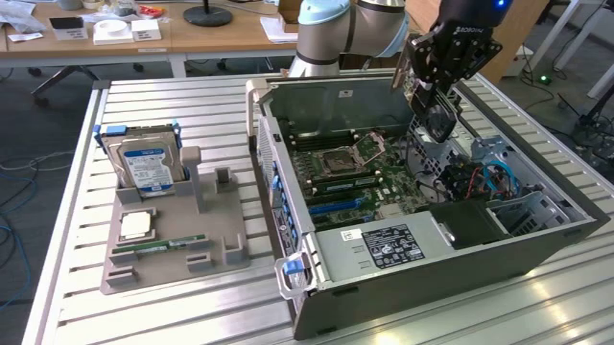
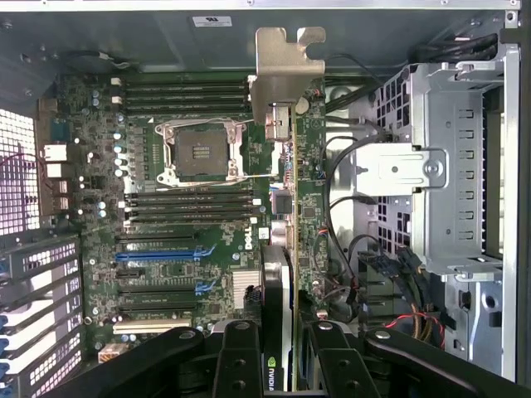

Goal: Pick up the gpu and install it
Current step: 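Pick up the gpu and move the gpu toward the slot, then insert the gpu into the slot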

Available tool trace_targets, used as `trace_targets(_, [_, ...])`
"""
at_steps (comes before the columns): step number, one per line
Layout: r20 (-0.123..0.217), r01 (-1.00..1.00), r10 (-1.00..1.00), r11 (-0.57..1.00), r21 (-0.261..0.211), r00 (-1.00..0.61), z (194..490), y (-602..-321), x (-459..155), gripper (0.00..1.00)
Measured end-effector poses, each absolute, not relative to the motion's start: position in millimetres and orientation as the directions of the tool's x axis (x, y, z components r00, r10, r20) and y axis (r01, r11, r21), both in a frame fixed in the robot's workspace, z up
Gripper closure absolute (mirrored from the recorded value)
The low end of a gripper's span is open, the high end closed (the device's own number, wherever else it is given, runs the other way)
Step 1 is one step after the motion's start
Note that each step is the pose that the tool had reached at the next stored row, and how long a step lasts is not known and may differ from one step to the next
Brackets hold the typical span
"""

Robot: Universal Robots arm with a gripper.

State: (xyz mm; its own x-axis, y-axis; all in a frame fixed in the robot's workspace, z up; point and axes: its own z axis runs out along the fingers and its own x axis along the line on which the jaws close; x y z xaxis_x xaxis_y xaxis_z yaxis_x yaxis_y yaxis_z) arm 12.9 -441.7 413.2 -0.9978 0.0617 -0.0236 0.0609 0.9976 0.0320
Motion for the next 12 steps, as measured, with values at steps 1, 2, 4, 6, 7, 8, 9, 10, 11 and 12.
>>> trace_targets(1, [-0.024, 0.061, 0.062, 0.998, 0.032, -0.998, 413.2, -441.7, 12.8, 0.73])
trace_targets(2, [-0.024, 0.061, 0.062, 0.998, 0.032, -0.998, 413.1, -441.7, 12.9, 0.73])
trace_targets(4, [-0.024, 0.061, 0.062, 0.998, 0.032, -0.998, 413.1, -441.7, 12.8, 0.73])
trace_targets(6, [-0.024, 0.061, 0.062, 0.998, 0.032, -0.998, 412.7, -441.7, 12.9, 0.73])
trace_targets(7, [-0.024, 0.061, 0.062, 0.998, 0.032, -0.998, 412.2, -441.6, 12.9, 0.73])
trace_targets(8, [-0.024, 0.061, 0.062, 0.998, 0.032, -0.998, 411.9, -441.7, 12.9, 0.73])
trace_targets(9, [-0.024, 0.061, 0.062, 0.998, 0.032, -0.998, 412.0, -441.7, 12.8, 0.73])
trace_targets(10, [-0.024, 0.061, 0.062, 0.998, 0.032, -0.998, 412.0, -441.7, 12.8, 0.73])
trace_targets(11, [-0.024, 0.061, 0.062, 0.998, 0.032, -0.998, 412.0, -441.7, 12.8, 0.73])
trace_targets(12, [-0.024, 0.061, 0.062, 0.998, 0.032, -0.998, 411.9, -441.7, 12.8, 0.73])
